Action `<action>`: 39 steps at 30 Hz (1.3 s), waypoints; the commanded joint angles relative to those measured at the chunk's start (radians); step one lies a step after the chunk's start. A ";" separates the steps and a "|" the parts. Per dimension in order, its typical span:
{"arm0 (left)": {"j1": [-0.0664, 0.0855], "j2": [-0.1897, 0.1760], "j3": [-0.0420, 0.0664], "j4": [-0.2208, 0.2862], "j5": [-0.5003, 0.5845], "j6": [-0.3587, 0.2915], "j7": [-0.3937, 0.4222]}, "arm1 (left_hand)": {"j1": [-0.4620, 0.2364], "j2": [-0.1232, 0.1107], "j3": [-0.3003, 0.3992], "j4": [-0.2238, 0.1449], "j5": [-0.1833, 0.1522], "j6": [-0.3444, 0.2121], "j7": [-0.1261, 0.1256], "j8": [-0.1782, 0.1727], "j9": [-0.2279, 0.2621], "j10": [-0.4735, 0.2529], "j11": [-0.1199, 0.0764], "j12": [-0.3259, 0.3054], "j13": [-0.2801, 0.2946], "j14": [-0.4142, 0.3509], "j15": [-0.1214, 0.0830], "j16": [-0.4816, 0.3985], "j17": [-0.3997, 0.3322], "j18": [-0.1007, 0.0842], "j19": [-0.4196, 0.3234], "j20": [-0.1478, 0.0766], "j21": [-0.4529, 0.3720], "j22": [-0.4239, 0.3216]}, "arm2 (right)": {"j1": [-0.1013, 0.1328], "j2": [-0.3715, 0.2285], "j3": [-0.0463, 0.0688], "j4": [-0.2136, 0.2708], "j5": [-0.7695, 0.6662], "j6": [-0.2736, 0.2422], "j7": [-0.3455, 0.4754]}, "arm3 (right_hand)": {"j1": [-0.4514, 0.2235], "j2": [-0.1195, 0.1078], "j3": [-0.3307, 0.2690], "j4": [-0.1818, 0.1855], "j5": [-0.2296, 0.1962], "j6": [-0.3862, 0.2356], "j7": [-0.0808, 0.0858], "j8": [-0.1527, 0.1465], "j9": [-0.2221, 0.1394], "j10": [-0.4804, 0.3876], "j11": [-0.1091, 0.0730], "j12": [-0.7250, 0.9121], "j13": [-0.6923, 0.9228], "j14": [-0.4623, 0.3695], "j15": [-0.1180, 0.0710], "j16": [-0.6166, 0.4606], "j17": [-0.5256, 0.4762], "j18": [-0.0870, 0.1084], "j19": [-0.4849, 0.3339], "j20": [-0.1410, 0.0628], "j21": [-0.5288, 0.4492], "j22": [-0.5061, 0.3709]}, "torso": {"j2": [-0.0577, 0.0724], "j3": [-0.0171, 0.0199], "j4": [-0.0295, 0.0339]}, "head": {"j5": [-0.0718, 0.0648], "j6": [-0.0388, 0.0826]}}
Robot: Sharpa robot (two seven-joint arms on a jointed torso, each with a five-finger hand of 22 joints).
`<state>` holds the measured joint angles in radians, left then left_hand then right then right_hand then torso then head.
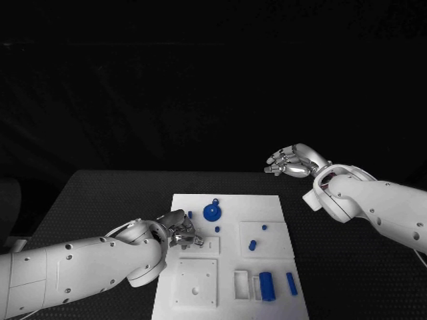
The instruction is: Assemble the parts on the task board
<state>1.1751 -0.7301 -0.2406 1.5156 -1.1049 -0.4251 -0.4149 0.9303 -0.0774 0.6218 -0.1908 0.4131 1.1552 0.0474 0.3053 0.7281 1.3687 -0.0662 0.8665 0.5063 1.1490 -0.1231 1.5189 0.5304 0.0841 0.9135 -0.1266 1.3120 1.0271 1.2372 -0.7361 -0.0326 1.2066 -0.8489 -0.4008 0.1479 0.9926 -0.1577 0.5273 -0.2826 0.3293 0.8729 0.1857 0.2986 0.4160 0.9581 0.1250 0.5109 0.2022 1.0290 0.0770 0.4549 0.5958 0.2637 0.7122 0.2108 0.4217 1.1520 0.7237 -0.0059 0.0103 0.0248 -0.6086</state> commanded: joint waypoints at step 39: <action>0.000 0.020 -0.001 -0.021 -0.075 0.057 -0.023 | -0.011 0.038 0.005 -0.008 -0.005 0.097 -0.056 0.067 0.048 0.040 -0.046 0.011 0.009 0.090 -0.093 0.008 0.004 0.023 0.004 -0.144 0.009 0.005 | 0.000 0.007 0.000 -0.001 -0.004 0.021 0.010 | 0.007 0.007 -0.003 0.001 0.021 -0.001 -0.002 0.007 -0.003 0.011 -0.002 -0.008 -0.014 0.001 0.005 -0.012 0.001 -0.012 -0.006 0.003 -0.010 0.004 | 0.000 -0.0009 0.0010 | 0.000 -0.016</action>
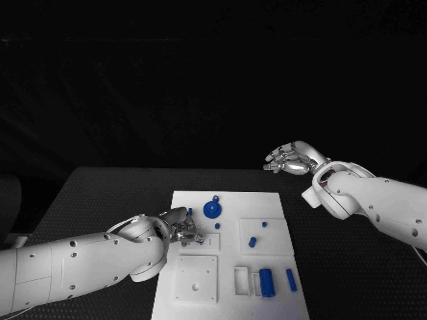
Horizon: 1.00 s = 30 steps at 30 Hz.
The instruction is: Assemble the parts on the task board
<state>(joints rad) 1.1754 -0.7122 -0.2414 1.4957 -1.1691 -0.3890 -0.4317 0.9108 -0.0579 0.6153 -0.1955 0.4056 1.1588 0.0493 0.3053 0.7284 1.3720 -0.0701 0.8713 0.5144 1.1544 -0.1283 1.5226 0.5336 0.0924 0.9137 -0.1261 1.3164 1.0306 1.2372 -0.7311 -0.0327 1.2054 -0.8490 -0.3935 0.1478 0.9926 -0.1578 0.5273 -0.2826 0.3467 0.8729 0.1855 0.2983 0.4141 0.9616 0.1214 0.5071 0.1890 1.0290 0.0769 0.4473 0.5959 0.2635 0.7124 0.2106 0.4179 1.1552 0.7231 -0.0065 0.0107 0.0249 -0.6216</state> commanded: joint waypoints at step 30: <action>-0.002 0.000 0.000 -0.001 -0.012 0.050 -0.011 | 0.000 0.026 0.015 -0.021 0.018 0.099 -0.059 0.069 0.048 0.038 -0.043 0.013 0.009 0.088 -0.088 0.008 0.004 0.016 0.004 -0.143 0.008 0.005 | 0.000 0.005 0.000 -0.004 -0.004 0.018 0.012 | 0.010 0.009 -0.002 -0.001 0.005 0.000 -0.003 0.008 -0.002 0.008 0.002 -0.005 -0.006 0.000 0.006 -0.008 0.002 -0.011 -0.008 0.004 -0.008 0.002 | 0.000 -0.0004 0.0004 | 0.002 -0.004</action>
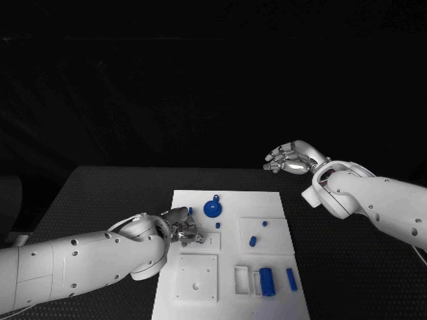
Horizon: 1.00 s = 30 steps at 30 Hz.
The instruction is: Assemble the parts on the task board
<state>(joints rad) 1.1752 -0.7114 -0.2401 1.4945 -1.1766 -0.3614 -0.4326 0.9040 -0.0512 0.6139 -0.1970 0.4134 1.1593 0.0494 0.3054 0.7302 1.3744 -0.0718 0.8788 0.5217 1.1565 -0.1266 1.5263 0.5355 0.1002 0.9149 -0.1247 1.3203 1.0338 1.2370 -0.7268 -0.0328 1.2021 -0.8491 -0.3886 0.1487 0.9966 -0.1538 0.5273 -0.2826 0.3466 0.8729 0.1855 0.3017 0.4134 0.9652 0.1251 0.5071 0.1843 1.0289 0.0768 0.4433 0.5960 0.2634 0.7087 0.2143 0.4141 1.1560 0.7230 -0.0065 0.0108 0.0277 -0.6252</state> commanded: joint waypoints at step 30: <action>-0.002 -0.004 -0.001 0.004 0.004 0.058 0.001 | -0.070 0.065 0.020 -0.043 0.046 0.116 -0.064 0.081 0.049 0.038 -0.042 0.029 0.029 0.090 -0.090 0.019 0.012 0.009 0.004 -0.140 0.005 0.008 | 0.000 0.007 0.000 -0.005 -0.005 0.016 0.013 | 0.010 0.007 -0.001 -0.002 0.006 0.002 -0.003 0.006 -0.002 0.006 -0.001 -0.006 -0.006 0.001 0.006 -0.006 0.003 -0.011 -0.006 0.001 -0.006 0.002 | 0.000 0.0005 -0.0004 | 0.004 0.000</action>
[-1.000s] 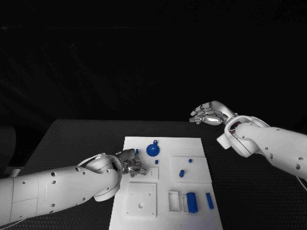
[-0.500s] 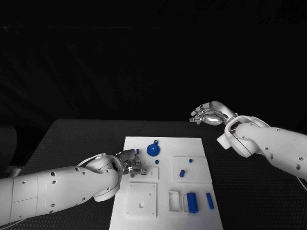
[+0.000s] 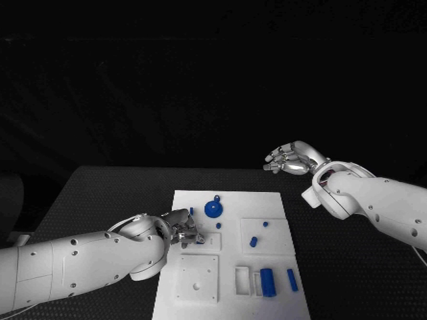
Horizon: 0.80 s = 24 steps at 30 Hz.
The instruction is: Assemble the parts on the task board
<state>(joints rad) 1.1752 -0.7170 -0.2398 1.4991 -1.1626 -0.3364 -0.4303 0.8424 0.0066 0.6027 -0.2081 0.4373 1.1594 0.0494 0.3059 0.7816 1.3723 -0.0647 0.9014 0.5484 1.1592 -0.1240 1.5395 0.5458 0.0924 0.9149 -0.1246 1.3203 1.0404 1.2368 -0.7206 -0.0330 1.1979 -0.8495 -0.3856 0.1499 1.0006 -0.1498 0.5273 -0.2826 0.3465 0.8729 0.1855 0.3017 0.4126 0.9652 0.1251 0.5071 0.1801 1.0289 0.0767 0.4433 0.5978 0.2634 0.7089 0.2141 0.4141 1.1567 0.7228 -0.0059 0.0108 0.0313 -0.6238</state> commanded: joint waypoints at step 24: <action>-0.001 0.028 0.000 -0.019 -0.070 0.075 -0.021 | -0.005 0.007 0.049 -0.034 0.020 0.120 -0.067 0.087 -0.001 0.039 -0.052 0.016 0.012 0.090 -0.095 0.013 0.007 0.021 0.009 -0.142 0.007 0.004 | 0.000 0.002 0.000 0.000 -0.005 0.017 0.012 | 0.005 0.002 -0.002 0.000 0.019 0.002 -0.003 0.006 -0.003 0.007 -0.001 -0.007 -0.009 0.001 0.006 -0.009 0.003 -0.010 -0.006 0.003 -0.009 0.003 | 0.000 0.0005 -0.0009 | 0.001 0.001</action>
<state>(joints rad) 1.1752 -0.6912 -0.2390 1.4849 -1.2103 -0.2992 -0.4334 0.8188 0.0092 0.6033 -0.2080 0.4519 1.2807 -0.0089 0.4000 0.7824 1.3885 -0.0786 0.9138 0.5593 1.1740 -0.1386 1.5458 0.5516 0.1097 0.9192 -0.1282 1.3241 1.0434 1.2366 -0.7199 -0.0334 1.1974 -0.8495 -0.3828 0.1505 1.0006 -0.1498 0.5273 -0.2826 0.3603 0.8729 0.1855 0.3017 0.4108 0.9651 0.1250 0.5071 0.1722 1.0289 0.0767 0.4394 0.5999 0.2634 0.7090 0.2141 0.4101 1.1585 0.7230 -0.0056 0.0102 0.0326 -0.6218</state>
